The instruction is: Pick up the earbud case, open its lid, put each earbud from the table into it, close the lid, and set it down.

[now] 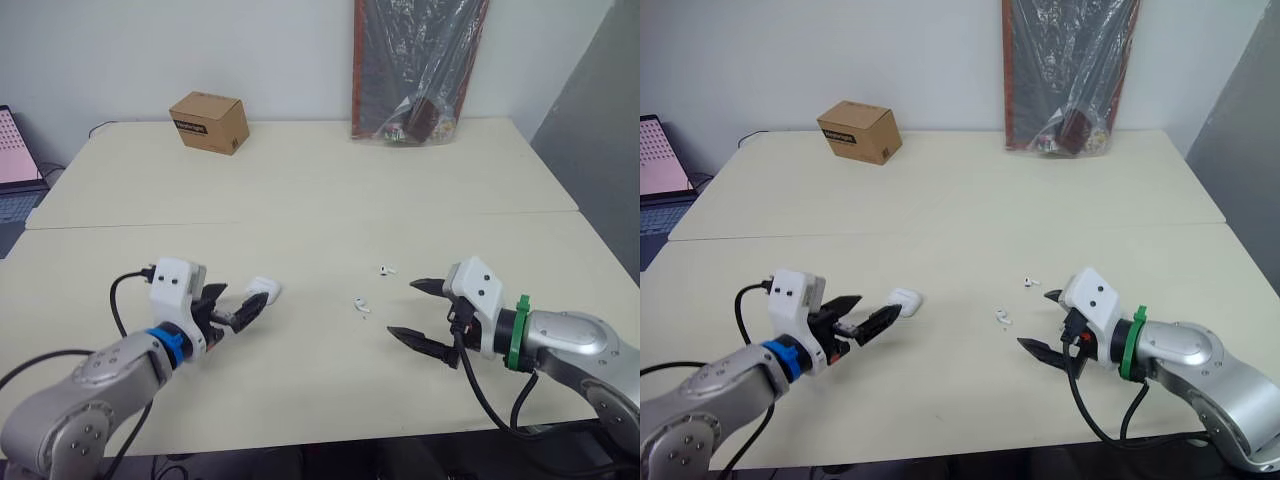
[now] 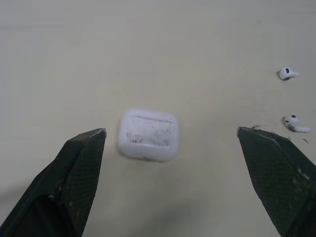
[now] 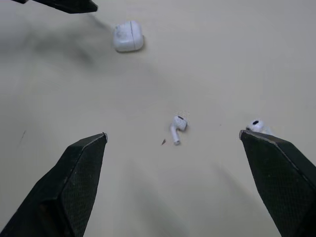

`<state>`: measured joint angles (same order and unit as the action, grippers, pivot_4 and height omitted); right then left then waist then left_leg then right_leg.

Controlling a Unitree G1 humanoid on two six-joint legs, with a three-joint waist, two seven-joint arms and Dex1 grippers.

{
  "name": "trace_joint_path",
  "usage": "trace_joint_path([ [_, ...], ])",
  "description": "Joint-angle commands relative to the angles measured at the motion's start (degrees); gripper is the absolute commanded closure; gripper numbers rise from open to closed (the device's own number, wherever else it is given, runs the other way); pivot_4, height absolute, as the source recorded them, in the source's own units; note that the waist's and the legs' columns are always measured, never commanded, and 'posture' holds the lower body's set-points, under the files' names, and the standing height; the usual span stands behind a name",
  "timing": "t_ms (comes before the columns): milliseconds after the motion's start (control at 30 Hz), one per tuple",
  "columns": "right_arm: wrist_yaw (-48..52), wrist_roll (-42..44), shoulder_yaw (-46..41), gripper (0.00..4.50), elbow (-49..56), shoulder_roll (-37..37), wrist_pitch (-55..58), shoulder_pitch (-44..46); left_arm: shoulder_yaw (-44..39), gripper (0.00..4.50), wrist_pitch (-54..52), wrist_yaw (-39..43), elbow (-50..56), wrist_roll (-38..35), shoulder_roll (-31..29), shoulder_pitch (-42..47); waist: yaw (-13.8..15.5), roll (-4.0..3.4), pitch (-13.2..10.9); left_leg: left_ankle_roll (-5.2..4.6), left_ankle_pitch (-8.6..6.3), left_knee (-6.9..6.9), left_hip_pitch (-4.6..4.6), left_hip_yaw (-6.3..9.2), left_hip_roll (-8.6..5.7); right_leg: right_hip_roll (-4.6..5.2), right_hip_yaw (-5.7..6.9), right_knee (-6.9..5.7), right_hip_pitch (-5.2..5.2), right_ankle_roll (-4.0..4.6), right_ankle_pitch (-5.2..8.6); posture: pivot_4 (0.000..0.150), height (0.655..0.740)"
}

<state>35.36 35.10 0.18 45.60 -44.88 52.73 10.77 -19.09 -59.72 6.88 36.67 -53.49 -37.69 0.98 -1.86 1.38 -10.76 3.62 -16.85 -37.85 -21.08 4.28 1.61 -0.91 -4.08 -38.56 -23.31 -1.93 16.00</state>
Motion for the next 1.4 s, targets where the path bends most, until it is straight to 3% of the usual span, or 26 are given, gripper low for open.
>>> trace_joint_path([
  [33, 2.4, -0.3, 1.4, 0.00, 0.4, -1.0, -2.3, 2.3, 3.1, 0.03, -1.1, 0.9, -3.0, 2.3, -1.3, 3.5, 0.0, 0.00, 0.0, 0.00, 0.00, 0.00, -0.01, 0.00, 0.00, 0.01, -0.01, 0.01, 0.00, -0.01, 0.01, 0.150, 0.7400],
  [500, 4.6, -4.3, 8.8, 0.00, -1.1, 0.6, -6.3, 9.5, 16.8, 0.03, -0.6, 5.8, -14.2, 14.6, -0.3, 11.5, 0.1, 0.00, 0.0, 0.01, 0.00, -0.02, -0.11, 0.07, -0.01, 0.05, 0.05, 0.02, -0.05, -0.02, 0.01, 0.150, 0.7400],
  [1000, 5.2, -5.6, 10.0, 0.00, -1.7, 1.4, -7.3, 11.0, 21.6, 0.03, 0.4, 14.1, -14.3, 22.3, -1.0, 11.9, 0.2, 0.00, 0.0, 0.01, 0.00, -0.05, -0.08, 0.11, -0.05, 0.11, 0.08, -0.04, -0.01, -0.02, 0.01, 0.150, 0.7400],
  [1100, 5.4, -5.9, 10.1, 0.00, -1.6, 1.3, -7.8, 10.4, 21.8, 0.60, 0.0, 14.9, -13.8, 22.6, -0.4, 11.9, 0.3, 0.00, 0.0, 0.01, 0.00, -0.07, -0.08, 0.11, -0.06, 0.12, 0.08, -0.04, 0.01, -0.02, 0.01, 0.150, 0.7400],
  [1233, 5.7, -6.4, 10.1, 0.00, -1.6, 1.3, -8.3, 9.6, 21.6, 1.74, -0.5, 15.3, -13.7, 23.4, 0.1, 11.8, 0.3, 0.00, 0.0, 0.01, 0.00, -0.06, -0.08, 0.10, -0.06, 0.13, 0.07, -0.04, 0.01, -0.03, 0.01, 0.150, 0.7400],
  [1400, 6.3, -6.8, 10.2, 0.00, -1.5, 1.3, -8.3, 9.0, 21.5, 1.75, -0.1, 15.9, -12.6, 24.2, 0.0, 10.7, 0.2, 0.00, 0.0, 0.01, 0.00, -0.06, -0.07, 0.11, -0.06, 0.13, 0.08, -0.05, 0.01, -0.02, 0.00, 0.150, 0.7400],
])
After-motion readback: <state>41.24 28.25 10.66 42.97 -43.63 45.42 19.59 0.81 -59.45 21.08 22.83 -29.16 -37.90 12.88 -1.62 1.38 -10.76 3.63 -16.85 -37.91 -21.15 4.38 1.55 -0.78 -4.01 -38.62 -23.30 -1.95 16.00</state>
